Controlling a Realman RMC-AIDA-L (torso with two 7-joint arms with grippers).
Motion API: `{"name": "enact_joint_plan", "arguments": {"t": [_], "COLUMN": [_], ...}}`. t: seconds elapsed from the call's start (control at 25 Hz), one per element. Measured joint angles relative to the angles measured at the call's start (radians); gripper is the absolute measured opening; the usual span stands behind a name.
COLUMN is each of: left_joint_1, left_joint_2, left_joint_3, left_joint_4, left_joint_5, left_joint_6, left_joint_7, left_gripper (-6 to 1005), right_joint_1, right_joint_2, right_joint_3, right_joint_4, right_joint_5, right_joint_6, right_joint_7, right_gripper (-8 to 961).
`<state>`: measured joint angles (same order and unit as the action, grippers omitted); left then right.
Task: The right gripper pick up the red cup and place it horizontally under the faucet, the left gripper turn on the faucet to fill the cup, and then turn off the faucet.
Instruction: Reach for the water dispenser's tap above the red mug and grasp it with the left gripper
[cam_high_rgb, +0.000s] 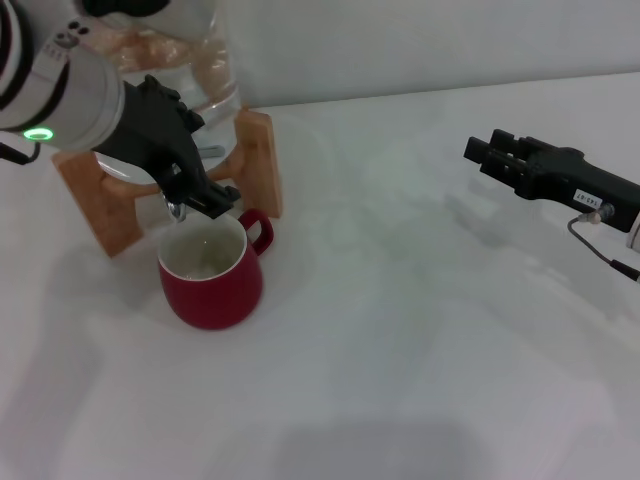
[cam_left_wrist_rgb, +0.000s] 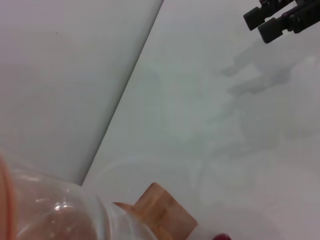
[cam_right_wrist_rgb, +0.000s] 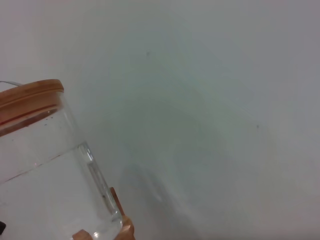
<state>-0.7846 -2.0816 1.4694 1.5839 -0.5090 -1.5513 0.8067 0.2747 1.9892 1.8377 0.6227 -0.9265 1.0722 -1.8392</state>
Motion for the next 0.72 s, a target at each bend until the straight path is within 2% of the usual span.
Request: {"name": "enact_joint_plan", "arguments": {"t": [0.72], "left_joint_1": [-0.003], "left_joint_2": [-0.001], "left_joint_3": [0.041], "left_joint_4": [-0.064], "left_joint_5": [-0.005], "left_joint_6": [0.080], "left_joint_7": [0.003], "left_gripper": [876], "right_joint_1": [0.000], "right_joint_2": [-0.001], "right_joint_3": [0.000], "right_joint_4": [-0.013], "right_joint_5": [0.000], "right_joint_6": [-0.006], "right_joint_7": [0.000], "right_gripper": [515]}}
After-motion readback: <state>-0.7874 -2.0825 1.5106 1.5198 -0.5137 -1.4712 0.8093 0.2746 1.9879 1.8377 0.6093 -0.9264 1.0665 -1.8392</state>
